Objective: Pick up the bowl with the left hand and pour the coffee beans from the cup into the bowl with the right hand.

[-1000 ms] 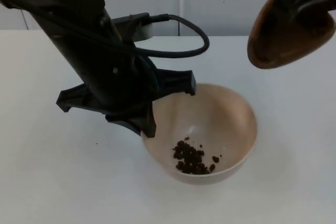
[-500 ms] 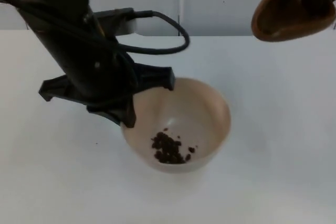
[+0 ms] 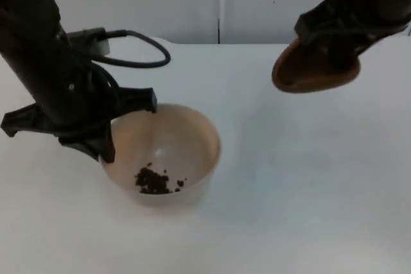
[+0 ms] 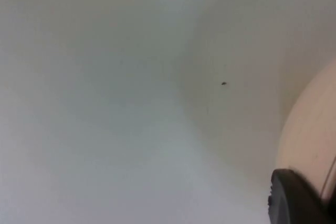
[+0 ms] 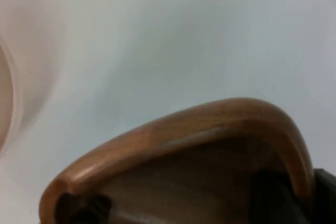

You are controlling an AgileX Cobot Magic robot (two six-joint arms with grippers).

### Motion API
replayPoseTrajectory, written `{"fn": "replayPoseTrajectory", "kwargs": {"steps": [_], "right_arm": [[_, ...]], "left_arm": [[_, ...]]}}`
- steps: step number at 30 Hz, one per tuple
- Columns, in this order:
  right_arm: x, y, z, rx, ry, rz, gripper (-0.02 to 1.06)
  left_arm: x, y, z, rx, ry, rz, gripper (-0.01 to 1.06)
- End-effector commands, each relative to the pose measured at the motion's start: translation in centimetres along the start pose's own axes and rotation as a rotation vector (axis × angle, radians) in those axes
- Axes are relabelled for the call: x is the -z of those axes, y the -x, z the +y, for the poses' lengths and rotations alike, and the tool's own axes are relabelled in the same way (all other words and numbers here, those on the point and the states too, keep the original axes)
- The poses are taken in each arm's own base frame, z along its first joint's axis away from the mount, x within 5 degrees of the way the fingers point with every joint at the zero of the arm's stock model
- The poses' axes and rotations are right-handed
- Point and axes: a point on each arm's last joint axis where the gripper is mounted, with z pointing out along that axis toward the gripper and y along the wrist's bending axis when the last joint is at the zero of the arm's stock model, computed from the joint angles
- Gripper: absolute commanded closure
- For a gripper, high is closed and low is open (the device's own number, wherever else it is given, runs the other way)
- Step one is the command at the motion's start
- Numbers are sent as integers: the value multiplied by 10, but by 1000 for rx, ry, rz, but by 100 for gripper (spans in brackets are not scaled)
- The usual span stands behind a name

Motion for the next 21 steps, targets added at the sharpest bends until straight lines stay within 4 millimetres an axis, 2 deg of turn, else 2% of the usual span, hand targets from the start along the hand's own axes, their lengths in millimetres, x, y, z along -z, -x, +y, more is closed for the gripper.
{"fn": "replayPoseTrajectory", "kwargs": {"steps": [1,4,9,16,21], "right_arm": [[-10,3,1,-25,10,-11,105],[-17,3,3,-30,19,-3,105],[-45,0,8,-44,24,28,105],[-66,-2,12,-61,30,38,105],[-90,-7,16,-59,38,51,105]], "left_arm": [[-8,0,3,-5,12,10,105],[-14,0,4,-8,22,22,105],[-33,-2,7,3,40,60,105],[-35,-3,8,2,46,75,105],[-35,-5,9,-13,60,91,105]]}}
